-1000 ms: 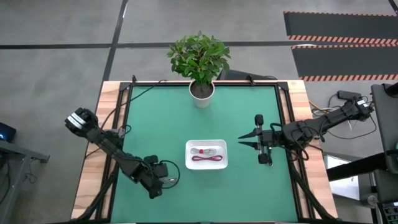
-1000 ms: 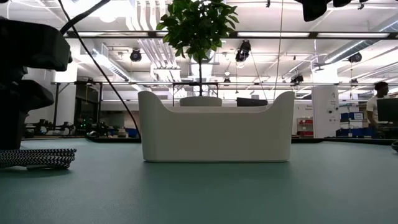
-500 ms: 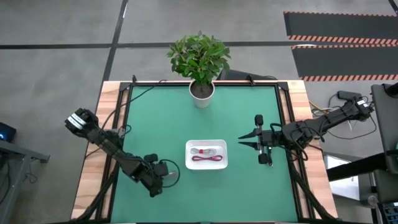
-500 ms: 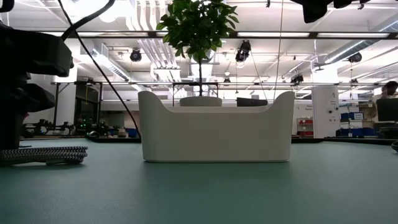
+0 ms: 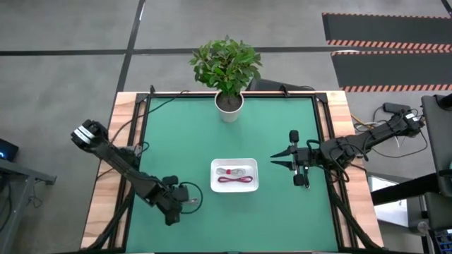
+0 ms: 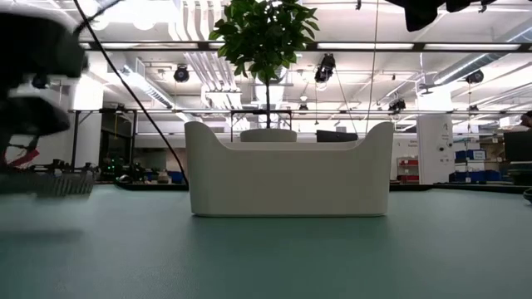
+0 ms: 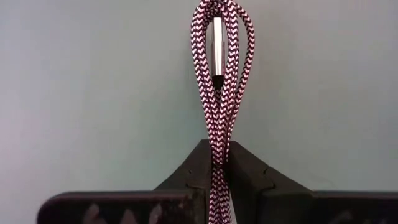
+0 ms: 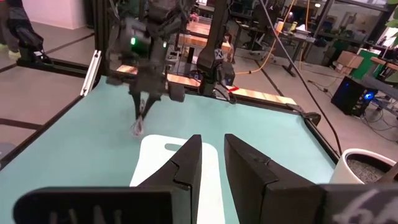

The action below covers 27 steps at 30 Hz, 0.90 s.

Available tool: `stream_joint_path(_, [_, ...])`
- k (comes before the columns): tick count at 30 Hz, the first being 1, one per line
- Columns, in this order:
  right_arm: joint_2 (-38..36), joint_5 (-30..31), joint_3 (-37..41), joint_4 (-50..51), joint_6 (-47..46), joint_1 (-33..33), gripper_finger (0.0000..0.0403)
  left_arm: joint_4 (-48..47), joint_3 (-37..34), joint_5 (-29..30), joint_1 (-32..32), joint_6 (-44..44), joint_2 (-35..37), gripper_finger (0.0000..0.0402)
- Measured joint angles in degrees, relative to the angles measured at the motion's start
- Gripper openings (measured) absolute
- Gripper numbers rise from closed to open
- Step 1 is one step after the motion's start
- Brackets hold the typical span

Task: Pick and place USB-C Cables
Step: Put the white striped charger cable into the white bin

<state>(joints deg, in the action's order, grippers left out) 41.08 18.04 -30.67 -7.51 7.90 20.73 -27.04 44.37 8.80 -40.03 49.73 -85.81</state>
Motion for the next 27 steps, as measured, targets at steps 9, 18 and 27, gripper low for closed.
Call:
stream_joint_path(9, [2.0, 0.0, 0.0, -0.5, -0.6, 0.0, 0.0059, 0.2, 2.7, 8.1, 0.1, -5.4, 8.0, 0.0016])
stream_joint_path(18, [7.5, 0.0, 0.0, -3.3, -2.8, 0.0, 0.0059, 11.2, 4.3, 22.0, 0.1, -24.4, 15.8, 0.0016])
stream_joint_path(27, [20.9, 0.0, 0.1, -22.4, -0.3, 0.0, 0.0059, 35.1, 4.0, 35.7, 0.7, -51.8, 15.5, 0.0016])
